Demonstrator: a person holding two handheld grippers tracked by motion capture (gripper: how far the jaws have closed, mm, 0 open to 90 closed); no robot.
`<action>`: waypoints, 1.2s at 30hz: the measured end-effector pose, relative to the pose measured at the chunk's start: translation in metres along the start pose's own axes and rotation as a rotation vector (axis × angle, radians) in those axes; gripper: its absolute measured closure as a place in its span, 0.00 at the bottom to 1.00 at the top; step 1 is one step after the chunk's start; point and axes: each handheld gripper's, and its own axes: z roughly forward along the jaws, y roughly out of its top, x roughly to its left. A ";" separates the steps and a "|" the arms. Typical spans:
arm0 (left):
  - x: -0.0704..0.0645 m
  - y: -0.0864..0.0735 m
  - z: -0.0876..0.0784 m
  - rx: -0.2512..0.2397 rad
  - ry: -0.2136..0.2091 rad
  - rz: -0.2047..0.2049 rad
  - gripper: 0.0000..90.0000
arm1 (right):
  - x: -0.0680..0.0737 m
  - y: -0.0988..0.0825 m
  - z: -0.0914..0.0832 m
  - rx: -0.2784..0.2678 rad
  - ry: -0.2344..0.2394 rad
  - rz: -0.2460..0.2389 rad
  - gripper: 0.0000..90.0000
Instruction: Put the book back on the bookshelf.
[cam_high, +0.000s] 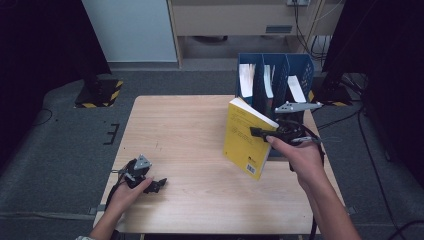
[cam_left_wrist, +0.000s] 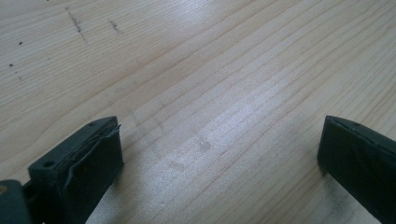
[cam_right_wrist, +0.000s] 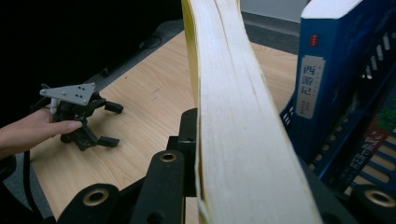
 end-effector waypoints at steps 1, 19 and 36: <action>0.000 0.000 0.000 0.000 0.000 0.000 0.00 | -0.001 0.001 -0.002 -0.002 -0.005 -0.004 0.84; 0.000 0.000 0.000 0.000 0.000 0.000 0.00 | -0.020 0.010 -0.031 -0.013 -0.043 0.045 0.84; 0.000 0.001 0.000 0.002 -0.001 0.000 0.00 | -0.038 0.005 -0.049 -0.008 -0.078 0.110 0.84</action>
